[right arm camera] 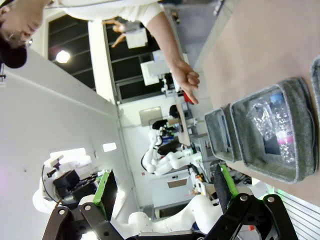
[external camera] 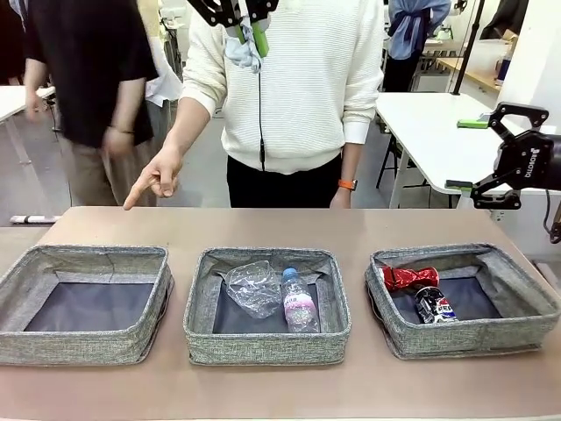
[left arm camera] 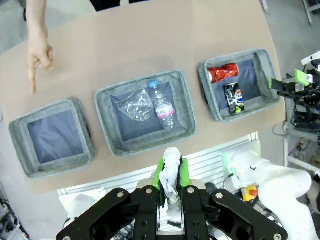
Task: Sort the waste into the appropriate baskets.
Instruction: Place the picked waste into the Fabric basket indicated by the person.
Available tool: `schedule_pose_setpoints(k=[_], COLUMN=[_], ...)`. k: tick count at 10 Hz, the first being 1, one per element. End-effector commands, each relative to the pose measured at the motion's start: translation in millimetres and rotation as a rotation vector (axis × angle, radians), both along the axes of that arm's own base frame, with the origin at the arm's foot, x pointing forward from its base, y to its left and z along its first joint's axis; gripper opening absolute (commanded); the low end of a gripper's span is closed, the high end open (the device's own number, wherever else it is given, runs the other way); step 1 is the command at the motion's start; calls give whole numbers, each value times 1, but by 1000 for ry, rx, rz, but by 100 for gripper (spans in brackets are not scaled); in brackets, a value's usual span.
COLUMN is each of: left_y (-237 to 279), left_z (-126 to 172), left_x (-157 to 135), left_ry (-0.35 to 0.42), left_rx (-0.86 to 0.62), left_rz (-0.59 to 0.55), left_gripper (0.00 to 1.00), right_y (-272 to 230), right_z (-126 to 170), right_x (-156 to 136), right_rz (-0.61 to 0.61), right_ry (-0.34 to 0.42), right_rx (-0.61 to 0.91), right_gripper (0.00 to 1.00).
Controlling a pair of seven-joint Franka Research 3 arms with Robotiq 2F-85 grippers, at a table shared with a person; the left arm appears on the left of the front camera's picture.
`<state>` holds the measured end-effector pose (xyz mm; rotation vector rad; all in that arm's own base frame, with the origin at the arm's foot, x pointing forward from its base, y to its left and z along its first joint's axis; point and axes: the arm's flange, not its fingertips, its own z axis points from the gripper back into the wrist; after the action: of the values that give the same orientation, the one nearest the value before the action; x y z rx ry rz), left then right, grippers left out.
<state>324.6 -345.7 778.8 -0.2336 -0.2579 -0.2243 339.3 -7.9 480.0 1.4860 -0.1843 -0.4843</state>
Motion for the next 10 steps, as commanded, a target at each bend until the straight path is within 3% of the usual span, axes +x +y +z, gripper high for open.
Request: schedule_pose_setpoints(k=[1, 4, 5, 6, 8, 9, 10], left_y=[4, 0, 21, 54, 139, 171, 196], left_z=[-1, 0, -29, -62, -160, -195, -222], left_x=[-3, 0, 1, 10, 16, 11, 3], left_ry=[-19, 0, -296, -373, -353, -218, -138], left_rx=[6, 0, 115, 194, 352, 373, 423], left_rz=[20, 0, -136, -144, -183, -212, -242], left_gripper=[12, 12, 12, 12, 12, 12, 12], right_y=[-1, -1, -1, -1, -1, -1, -1], right_z=[2, 2, 2, 2, 2, 2, 2], right_x=[-4, -4, -4, -4, -4, -4, -4], right_rz=[6, 6, 6, 6, 6, 6, 6], right_ry=[19, 19, 19, 19, 19, 19, 19], right_rx=[5, 5, 5, 5, 5, 5, 5], right_gripper=[100, 100, 100, 100, 100, 100, 100])
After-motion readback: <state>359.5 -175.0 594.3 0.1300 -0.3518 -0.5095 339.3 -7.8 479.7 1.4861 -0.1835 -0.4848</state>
